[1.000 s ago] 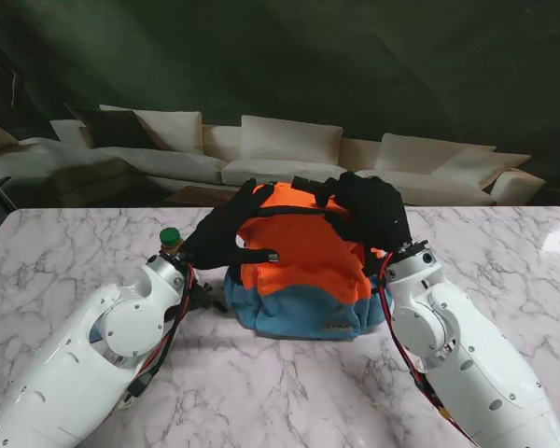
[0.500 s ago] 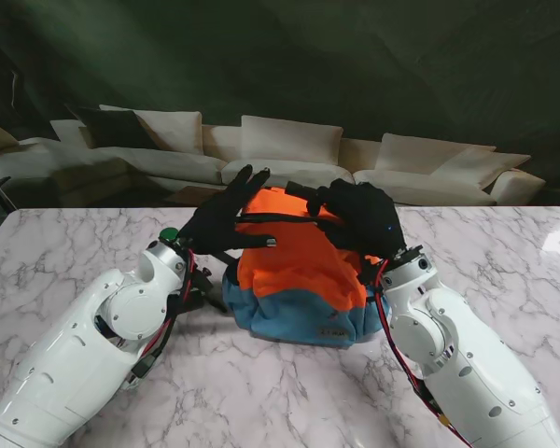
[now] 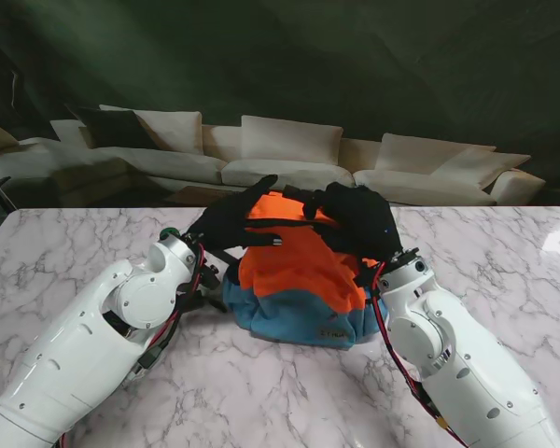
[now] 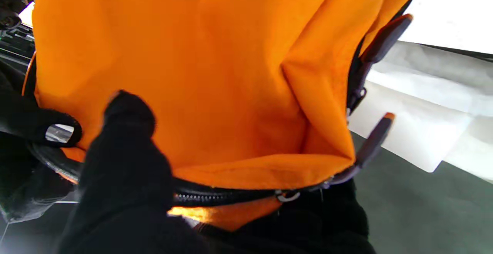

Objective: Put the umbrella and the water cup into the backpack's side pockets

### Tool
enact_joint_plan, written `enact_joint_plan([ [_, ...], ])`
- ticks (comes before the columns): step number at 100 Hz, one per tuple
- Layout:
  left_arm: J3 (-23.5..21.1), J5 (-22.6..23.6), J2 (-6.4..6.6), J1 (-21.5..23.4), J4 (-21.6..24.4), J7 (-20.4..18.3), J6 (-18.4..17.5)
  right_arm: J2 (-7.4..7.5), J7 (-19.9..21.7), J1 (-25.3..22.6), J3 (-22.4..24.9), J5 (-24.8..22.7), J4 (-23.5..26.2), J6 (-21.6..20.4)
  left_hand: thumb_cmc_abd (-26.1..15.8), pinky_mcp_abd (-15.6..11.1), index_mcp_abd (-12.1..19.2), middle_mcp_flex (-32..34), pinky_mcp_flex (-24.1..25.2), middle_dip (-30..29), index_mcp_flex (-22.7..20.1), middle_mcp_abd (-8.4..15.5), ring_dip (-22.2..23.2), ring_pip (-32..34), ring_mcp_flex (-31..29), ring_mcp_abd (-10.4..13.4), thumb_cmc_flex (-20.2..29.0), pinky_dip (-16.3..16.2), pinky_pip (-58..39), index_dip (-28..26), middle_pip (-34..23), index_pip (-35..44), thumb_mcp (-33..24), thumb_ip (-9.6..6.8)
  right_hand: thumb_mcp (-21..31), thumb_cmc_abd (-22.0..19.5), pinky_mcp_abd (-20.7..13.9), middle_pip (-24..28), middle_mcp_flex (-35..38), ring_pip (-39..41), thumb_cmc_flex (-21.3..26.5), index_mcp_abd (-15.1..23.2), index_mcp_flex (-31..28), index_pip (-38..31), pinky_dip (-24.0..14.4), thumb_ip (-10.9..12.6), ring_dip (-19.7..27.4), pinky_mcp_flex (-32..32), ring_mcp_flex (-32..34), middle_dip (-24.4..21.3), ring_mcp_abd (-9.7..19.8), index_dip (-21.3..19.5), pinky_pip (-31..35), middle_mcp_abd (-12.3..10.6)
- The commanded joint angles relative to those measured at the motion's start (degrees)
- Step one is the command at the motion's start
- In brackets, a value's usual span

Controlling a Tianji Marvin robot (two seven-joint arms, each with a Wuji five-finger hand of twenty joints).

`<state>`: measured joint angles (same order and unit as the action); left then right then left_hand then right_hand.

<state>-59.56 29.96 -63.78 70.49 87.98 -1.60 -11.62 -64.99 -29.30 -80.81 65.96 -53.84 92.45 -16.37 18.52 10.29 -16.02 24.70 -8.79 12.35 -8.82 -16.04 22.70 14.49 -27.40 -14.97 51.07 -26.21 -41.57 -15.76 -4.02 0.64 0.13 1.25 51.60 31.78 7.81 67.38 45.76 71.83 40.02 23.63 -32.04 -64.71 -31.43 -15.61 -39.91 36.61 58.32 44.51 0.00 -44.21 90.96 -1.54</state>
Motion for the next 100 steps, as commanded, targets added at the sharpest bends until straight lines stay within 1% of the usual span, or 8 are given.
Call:
enact_joint_plan([
  [1,1.0,0.1,-0.34,0.1,-0.5,-0.8,0.0,-0.20,0.4,-0.5,-0.3,0.0,0.0,-0.3,-0.4,-2.0,-0.9,7.2,-2.6,2.6,-3.0,3.1,1.6,3.0,-5.3,2.6,3.8,-1.0,-4.9,-2.3,-3.7,1.9,-1.8,-1.51,3.1,-4.9,-1.6,1.5,-1.3,-3.2,2.7,5.7,-0.6,-2.4,0.9,1.3,1.5,-0.7,-1.1,-0.2,2.8,-0.5,-0.5,-1.4],
  [11,1.8,0.4,-0.88,0.3,-0.9,1.5,0.6,-0.13,0.5,-0.7,-0.4,-0.1,0.0,-0.4,-3.4,-2.7,2.1,18.6,-9.8,5.2,-16.4,7.8,5.1,8.3,-16.1,4.4,10.7,-3.1,-14.7,-6.8,-11.3,9.3,-2.9,-2.28,2.7,-5.2,-0.6,0.9,-1.2,-3.9,2.5,5.2,-0.4,-2.0,1.7,1.3,1.6,-1.6,-1.2,-0.2,2.9,0.0,-2.4,-1.9],
  [17,2.3,1.3,-1.30,0.3,-1.2,3.9,0.6,-0.06,0.7,-0.9,-0.4,-0.2,-0.1,-0.3,-4.1,-2.8,6.4,27.3,-14.3,7.3,-25.0,10.8,6.9,11.8,-22.3,5.3,15.4,-3.4,-20.3,-16.7,-13.8,19.7,-3.1,-2.46,1.8,-6.1,1.3,-0.2,-0.9,-5.9,1.8,3.3,0.7,-1.4,2.9,1.3,2.2,-3.0,-1.0,-0.3,3.2,1.8,-5.5,-2.5],
  [26,2.5,1.4,-1.60,0.8,-0.8,5.3,0.9,-0.03,1.2,-1.2,-0.3,0.0,-0.5,0.1,-3.6,-1.9,10.0,36.4,-18.8,11.2,-28.8,13.1,8.1,15.9,-27.9,5.6,19.6,-3.2,-25.9,-21.8,-12.7,31.2,-3.1,-2.77,-3.0,-8.9,4.3,-4.9,-1.1,-13.1,-0.8,-3.5,3.9,-0.9,4.6,2.5,4.5,-5.8,-1.4,-2.8,2.0,10.6,-10.4,-2.0],
  [39,2.5,3.0,-1.60,1.2,-0.5,6.4,0.6,0.13,3.1,-3.2,1.0,0.9,0.8,0.2,-2.1,-1.6,11.6,39.5,-21.0,11.7,-30.0,13.5,8.3,18.3,-30.3,5.5,19.7,-3.0,-28.7,-19.5,-14.0,39.9,-3.8,-3.07,-7.6,-9.9,7.1,-12.3,-4.9,-23.5,-11.5,-11.8,7.4,6.5,4.8,6.1,7.4,-10.3,-5.2,-6.6,-0.6,18.6,-15.0,-0.7],
  [50,2.5,3.9,-1.43,1.2,-0.5,6.2,0.1,0.44,4.0,-6.2,3.6,0.0,4.6,0.0,-1.7,-1.9,12.6,39.9,-21.0,12.7,-29.7,13.8,8.2,18.5,-30.1,5.7,19.1,-2.4,-28.6,-17.6,-13.2,42.7,-4.8,-3.36,-8.4,-11.8,8.2,-16.6,-6.0,-29.7,-17.1,-15.6,6.2,18.9,4.1,11.1,8.8,-12.3,-7.1,-10.3,-1.6,13.1,-17.7,0.1],
  [79,2.4,4.3,-1.22,1.9,0.4,5.8,-0.4,0.46,2.8,-12.8,8.8,-2.3,13.3,2.3,-2.2,-2.3,12.7,39.1,-20.6,13.7,-29.1,14.0,8.4,18.6,-29.3,5.7,19.3,-2.2,-28.1,-17.8,-13.5,43.0,-4.7,-3.19,-15.6,-10.0,8.5,-22.4,-13.6,-35.6,-22.3,-19.0,9.0,26.9,3.6,11.2,10.6,-16.5,-14.5,-13.4,-4.0,13.9,-19.9,3.5],
  [100,1.4,6.9,-0.65,3.5,2.0,5.9,-2.3,2.04,16.2,-16.0,10.7,-3.6,19.1,6.5,-2.3,-2.3,12.7,39.0,-20.7,13.8,-28.9,14.1,8.5,18.6,-29.2,5.7,19.4,-2.2,-28.2,-18.2,-13.4,43.1,-4.6,-3.19,-17.8,-6.0,15.1,-45.1,-28.4,-62.3,-28.8,-28.9,18.4,49.1,9.5,10.2,26.0,-29.5,-31.3,-31.4,-12.0,23.6,-39.5,10.9],
])
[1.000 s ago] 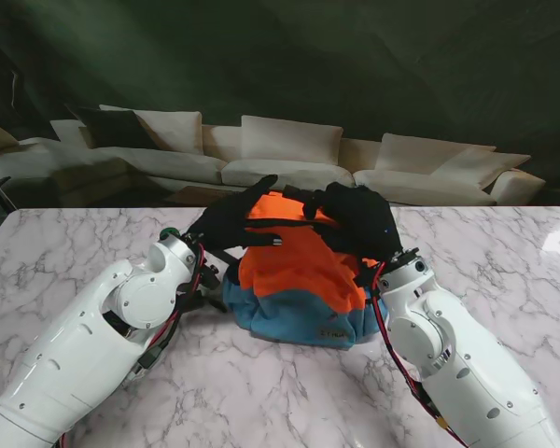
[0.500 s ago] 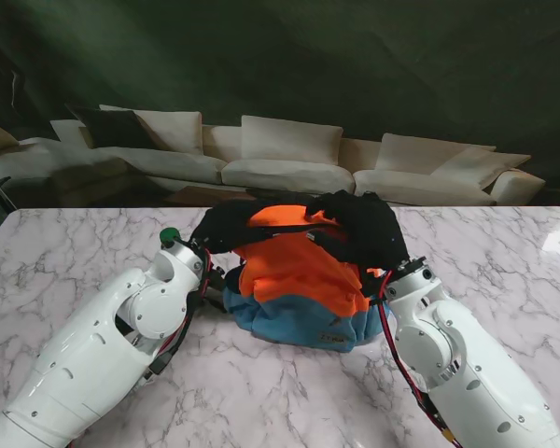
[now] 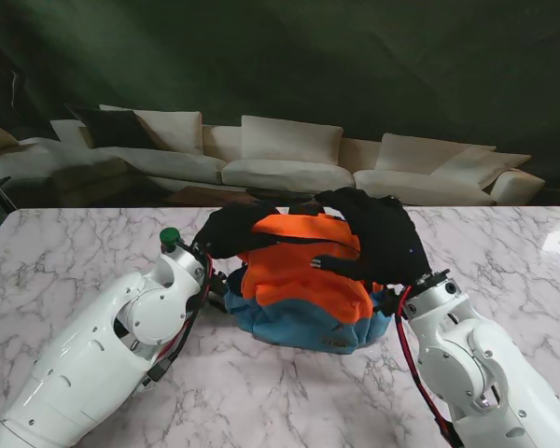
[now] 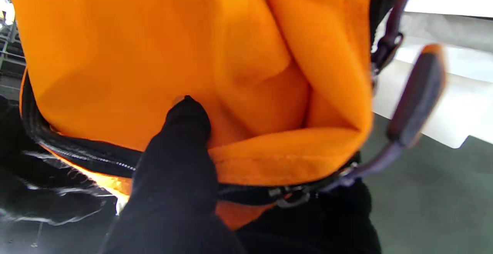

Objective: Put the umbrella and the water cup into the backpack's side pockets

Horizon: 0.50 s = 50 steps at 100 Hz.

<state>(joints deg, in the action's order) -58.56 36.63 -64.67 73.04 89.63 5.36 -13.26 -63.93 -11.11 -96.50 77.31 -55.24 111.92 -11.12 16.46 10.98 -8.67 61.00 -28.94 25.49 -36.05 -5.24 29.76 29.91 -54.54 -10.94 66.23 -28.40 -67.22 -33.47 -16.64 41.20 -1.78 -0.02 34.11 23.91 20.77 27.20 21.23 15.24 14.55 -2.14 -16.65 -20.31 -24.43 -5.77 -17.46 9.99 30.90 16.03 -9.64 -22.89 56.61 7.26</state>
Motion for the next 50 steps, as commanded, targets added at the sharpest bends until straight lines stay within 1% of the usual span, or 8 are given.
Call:
enact_joint_plan([
  [1,0.4,0.4,0.27,1.0,0.4,-1.1,-0.7,1.06,-1.4,-0.4,-0.6,-2.5,-0.2,1.5,-0.3,-3.0,5.4,2.7,-0.5,0.7,-1.6,3.3,1.4,3.2,-2.0,1.7,4.2,0.0,-2.5,-0.5,-0.8,2.5,-2.7,-1.92,-0.1,2.2,2.3,-5.9,-4.5,-6.5,-3.6,-3.6,3.4,5.5,3.0,0.3,4.1,-3.3,-4.5,-3.4,-2.7,2.5,-6.2,2.5],
  [7,0.1,0.6,0.45,1.5,1.0,-1.6,-0.8,1.46,1.9,-0.2,-0.9,-3.4,0.4,3.5,-0.3,-3.0,5.4,2.6,-0.4,0.7,-1.6,3.4,1.4,3.2,-1.9,1.7,4.3,0.0,-2.5,-0.5,-0.7,2.4,-2.7,-1.91,0.1,3.3,3.1,-9.3,-6.4,-8.7,-4.4,-5.7,4.6,9.0,4.4,-0.2,5.9,-4.1,-5.9,-5.0,-4.0,3.3,-9.0,3.8],
  [13,-0.1,0.9,0.58,1.9,1.4,-1.9,-1.0,1.79,5.6,0.2,-1.4,-3.4,1.1,5.8,-0.3,-3.0,5.3,2.6,-0.4,0.7,-1.4,3.4,1.4,3.1,-1.9,1.7,4.3,0.0,-2.4,-0.5,-0.6,2.3,-2.7,-1.90,0.5,3.9,3.0,-11.9,-7.2,-9.7,-5.0,-7.5,6.7,12.7,5.0,-0.4,6.8,-3.9,-6.2,-6.2,-4.8,4.1,-10.0,4.5],
  [19,-0.2,1.4,0.60,2.1,1.6,-1.6,-1.2,1.77,6.2,1.5,-3.1,-3.0,0.3,8.1,-0.3,-3.0,5.3,2.5,-0.4,0.7,-1.4,3.4,1.4,3.1,-1.9,1.7,4.3,0.0,-2.4,-0.5,-0.6,2.3,-2.6,-1.89,0.9,4.9,3.1,-12.7,-6.0,-9.7,-5.0,-9.2,7.7,15.3,5.1,-0.6,7.3,-2.8,-4.6,-6.5,-5.8,4.4,-10.1,5.0],
  [29,-0.3,1.3,0.55,2.5,1.9,-1.4,-1.5,1.68,6.2,3.4,-6.1,-3.4,-1.5,12.3,-0.4,-3.0,5.2,2.4,-0.4,0.8,-1.4,3.3,1.4,3.1,-1.9,1.7,4.4,0.0,-2.4,-0.6,-0.5,2.1,-2.5,-1.87,1.7,6.3,3.6,-13.0,-4.2,-8.1,-4.8,-11.6,7.7,17.7,4.7,-0.7,7.2,0.6,-0.5,-6.6,-5.2,4.0,-8.7,5.6],
  [36,-0.4,1.5,0.60,2.7,2.3,-1.3,-2.0,1.43,5.6,4.9,-8.1,-2.9,-2.8,15.0,-0.5,-3.0,5.3,2.4,-0.3,0.8,-1.3,3.4,1.4,3.0,-1.8,1.8,4.4,0.0,-2.3,-0.6,-0.5,2.1,-2.5,-1.87,2.5,7.9,3.0,-8.3,-3.4,-5.1,-3.8,-12.2,7.0,17.4,2.4,-0.7,5.2,4.1,4.7,-4.1,-3.2,1.3,-3.7,5.0],
  [45,-0.6,1.9,0.76,3.0,2.7,-1.7,-2.4,0.88,3.3,6.8,-10.5,-2.1,-4.9,18.6,-0.7,-3.1,5.4,2.1,-0.1,0.9,-1.1,3.6,1.3,2.8,-1.5,1.9,4.4,0.2,-2.0,-0.7,-0.3,1.9,-2.4,-1.82,2.1,9.7,-0.4,1.0,-0.7,0.9,-0.3,-13.1,6.5,15.2,-1.1,-0.1,1.1,10.7,15.5,-0.2,0.0,-2.7,5.1,4.6],
  [50,-0.7,2.0,0.79,3.1,2.8,-1.7,-2.6,0.79,3.3,7.4,-11.2,-1.9,-5.5,20.0,-0.7,-3.1,5.4,2.1,-0.1,0.9,-1.1,3.5,1.3,2.7,-1.5,1.9,4.4,0.2,-1.9,-0.8,-0.3,1.9,-2.4,-1.80,1.4,10.6,-2.5,6.2,1.4,4.4,2.0,-13.2,5.0,13.2,-2.2,0.2,-1.3,13.6,19.7,1.9,1.5,-4.2,9.7,3.7],
])
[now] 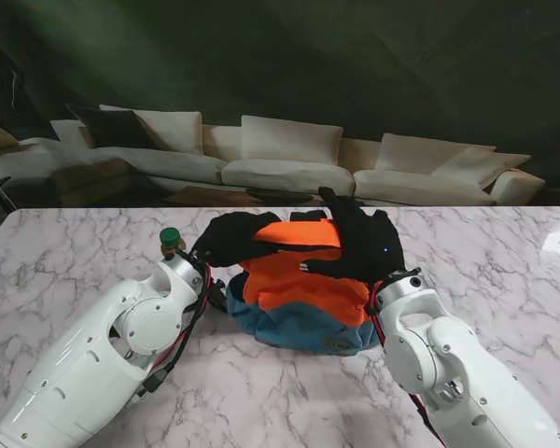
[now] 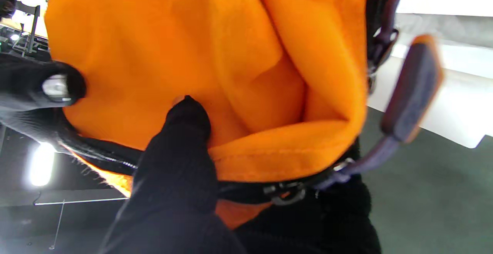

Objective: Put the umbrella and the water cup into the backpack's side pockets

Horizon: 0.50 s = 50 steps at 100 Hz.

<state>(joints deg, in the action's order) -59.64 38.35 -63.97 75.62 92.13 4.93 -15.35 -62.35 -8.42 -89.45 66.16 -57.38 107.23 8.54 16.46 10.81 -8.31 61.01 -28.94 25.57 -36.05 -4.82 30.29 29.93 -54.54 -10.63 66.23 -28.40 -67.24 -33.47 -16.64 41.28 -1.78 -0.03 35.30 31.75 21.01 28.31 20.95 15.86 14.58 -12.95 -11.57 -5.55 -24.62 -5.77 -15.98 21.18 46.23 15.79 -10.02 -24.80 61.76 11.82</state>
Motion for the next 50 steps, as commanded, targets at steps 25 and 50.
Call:
enact_joint_plan([
  [25,0.4,-0.3,0.16,0.8,0.4,-1.8,-0.7,-1.51,-1.8,2.2,-1.7,3.3,-4.1,1.8,-1.2,-2.8,4.7,1.2,0.7,0.9,-0.5,3.0,0.7,2.0,-0.7,1.6,4.5,0.5,-1.0,-0.8,0.1,1.0,-2.1,-1.60,11.5,2.8,-7.6,19.7,31.9,28.3,17.1,14.7,-25.4,-30.3,-2.5,-0.3,-13.7,20.5,26.0,8.7,6.5,-9.9,26.0,-9.5],
  [50,-0.3,-2.1,0.36,1.2,0.9,-3.6,-1.4,-1.63,-5.3,2.2,-0.9,2.9,-6.7,-1.8,-10.8,2.4,2.8,-18.7,13.8,-8.4,4.5,-3.9,-0.4,-6.9,13.2,-3.1,-10.3,-0.7,9.3,4.3,1.9,-20.7,2.9,0.50,15.0,-0.2,-10.5,24.4,49.8,51.0,27.2,27.3,-36.2,-54.0,-2.3,-7.5,-18.4,29.7,29.5,13.4,10.9,2.7,34.4,-11.4],
])
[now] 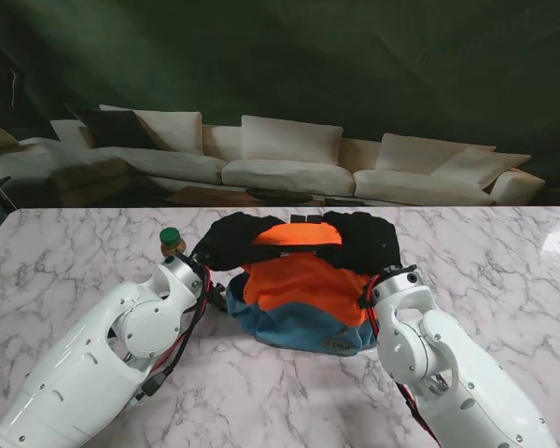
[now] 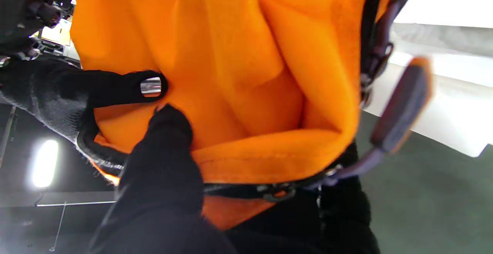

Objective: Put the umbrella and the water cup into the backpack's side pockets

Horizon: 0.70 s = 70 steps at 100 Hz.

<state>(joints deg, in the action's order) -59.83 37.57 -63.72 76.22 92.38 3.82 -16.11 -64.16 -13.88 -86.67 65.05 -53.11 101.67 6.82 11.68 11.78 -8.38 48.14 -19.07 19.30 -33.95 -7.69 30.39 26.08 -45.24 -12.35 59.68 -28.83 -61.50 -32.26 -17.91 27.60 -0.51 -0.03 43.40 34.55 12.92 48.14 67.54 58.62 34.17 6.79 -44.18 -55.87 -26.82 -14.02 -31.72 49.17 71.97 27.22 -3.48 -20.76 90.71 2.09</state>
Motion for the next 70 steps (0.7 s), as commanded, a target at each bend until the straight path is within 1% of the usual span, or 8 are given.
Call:
enact_joint_plan([
  [1,-0.2,-1.4,0.14,0.7,0.8,-2.7,-0.6,0.20,0.1,-0.6,0.3,-1.5,-1.2,-0.2,-6.4,1.7,2.8,-6.7,4.6,-2.2,2.9,-1.3,-0.6,-3.4,4.6,-1.6,-4.2,-0.3,4.0,3.6,3.6,-7.8,1.7,0.54,7.0,-3.0,-2.4,4.7,3.2,8.4,7.6,7.7,-3.5,-3.7,-0.1,0.7,-2.5,1.7,3.8,2.2,4.6,-1.8,5.5,-1.7],
  [5,-0.8,-1.9,0.35,1.1,1.4,-3.9,-0.6,0.25,-0.1,-0.8,0.7,-1.7,-1.1,-0.9,-7.3,2.6,2.7,-10.7,7.3,-2.9,5.2,-2.3,-1.2,-5.3,8.0,-2.4,-6.4,-0.4,6.5,5.5,5.8,-11.3,2.0,0.66,7.1,-3.2,-2.6,4.8,3.1,8.6,7.6,8.3,-3.3,-3.8,-0.1,0.7,-2.3,1.7,3.8,2.6,4.7,-2.8,5.5,-1.8],
  [13,-2.1,-1.7,0.67,1.8,2.3,-4.9,-0.8,0.38,0.1,-1.3,1.6,-1.9,-0.8,-2.0,-7.4,3.3,2.1,-15.6,10.1,-3.6,7.7,-3.5,-2.0,-7.4,12.0,-3.1,-8.8,-0.6,9.6,6.7,8.5,-15.3,2.1,0.76,7.3,-3.3,-2.6,4.7,3.1,8.7,7.6,8.8,-3.2,-3.8,0.0,0.7,-2.0,1.7,3.7,2.9,4.7,-3.7,5.5,-2.0],
  [22,-4.0,-0.2,1.01,3.1,3.5,-5.1,-1.8,0.53,0.4,-1.9,2.7,-2.1,-0.4,-3.4,-7.2,3.4,1.9,-16.7,10.7,-3.7,8.6,-3.8,-2.1,-7.9,13.0,-3.2,-10.1,-0.7,10.4,7.0,9.2,-16.5,2.4,0.86,7.3,-3.4,-2.6,4.7,2.9,8.5,7.5,9.0,-3.2,-3.8,0.0,0.6,-1.8,1.4,3.7,3.0,4.6,-4.2,5.4,-2.2],
  [27,-5.5,0.9,1.24,4.0,4.2,-5.3,-2.6,0.61,0.7,-2.3,3.2,-2.1,-0.1,-4.1,-6.9,3.4,1.7,-15.9,10.6,-3.5,7.8,-4.0,-2.1,-7.8,12.9,-3.1,-10.3,-0.9,10.5,6.9,9.0,-16.6,2.4,0.84,7.3,-3.5,-2.6,4.6,2.9,8.4,7.6,9.0,-3.2,-3.7,0.1,0.6,-1.7,1.3,3.7,3.1,4.5,-4.4,5.3,-2.3],
  [35,-8.2,3.1,1.72,5.6,5.2,-5.9,-4.2,0.70,0.8,-2.7,3.8,-2.3,0.3,-4.8,-6.6,2.8,1.3,-15.2,10.0,-0.5,6.4,-4.1,-0.8,-6.4,12.4,-2.9,-10.8,-2.9,9.2,5.2,7.5,-16.0,2.1,0.80,7.3,-3.6,-2.5,4.5,2.8,8.2,7.5,8.9,-3.1,-3.6,0.1,0.6,-1.6,1.2,3.7,3.2,4.4,-4.7,5.2,-2.4],
  [52,-13.8,7.2,2.77,9.3,7.0,-7.8,-8.4,0.80,1.5,-3.6,5.3,-2.0,1.3,-6.5,-6.0,1.4,1.3,-12.0,7.0,8.2,2.2,-2.9,8.0,1.0,9.3,-2.2,-11.3,-9.5,1.0,-0.7,1.7,-11.4,2.0,0.81,7.4,-3.8,-2.4,4.4,2.8,8.1,7.7,8.7,-3.0,-3.5,0.1,0.6,-1.3,1.1,3.7,3.4,4.4,-5.4,5.1,-2.5],
  [70,-17.2,9.5,3.50,12.1,7.1,-9.4,-12.1,0.86,2.9,-4.8,6.7,-0.7,3.0,-8.1,-6.2,1.2,1.6,-8.6,5.2,11.4,-3.2,-2.0,12.8,5.0,6.9,-1.6,-11.5,-11.1,-2.2,-4.1,-1.2,-6.2,2.0,0.90,7.5,-4.0,-2.2,4.5,2.5,8.0,7.9,8.6,-2.8,-3.4,0.1,0.7,-1.2,0.9,3.7,3.6,4.3,-6.1,5.0,-2.5],
])
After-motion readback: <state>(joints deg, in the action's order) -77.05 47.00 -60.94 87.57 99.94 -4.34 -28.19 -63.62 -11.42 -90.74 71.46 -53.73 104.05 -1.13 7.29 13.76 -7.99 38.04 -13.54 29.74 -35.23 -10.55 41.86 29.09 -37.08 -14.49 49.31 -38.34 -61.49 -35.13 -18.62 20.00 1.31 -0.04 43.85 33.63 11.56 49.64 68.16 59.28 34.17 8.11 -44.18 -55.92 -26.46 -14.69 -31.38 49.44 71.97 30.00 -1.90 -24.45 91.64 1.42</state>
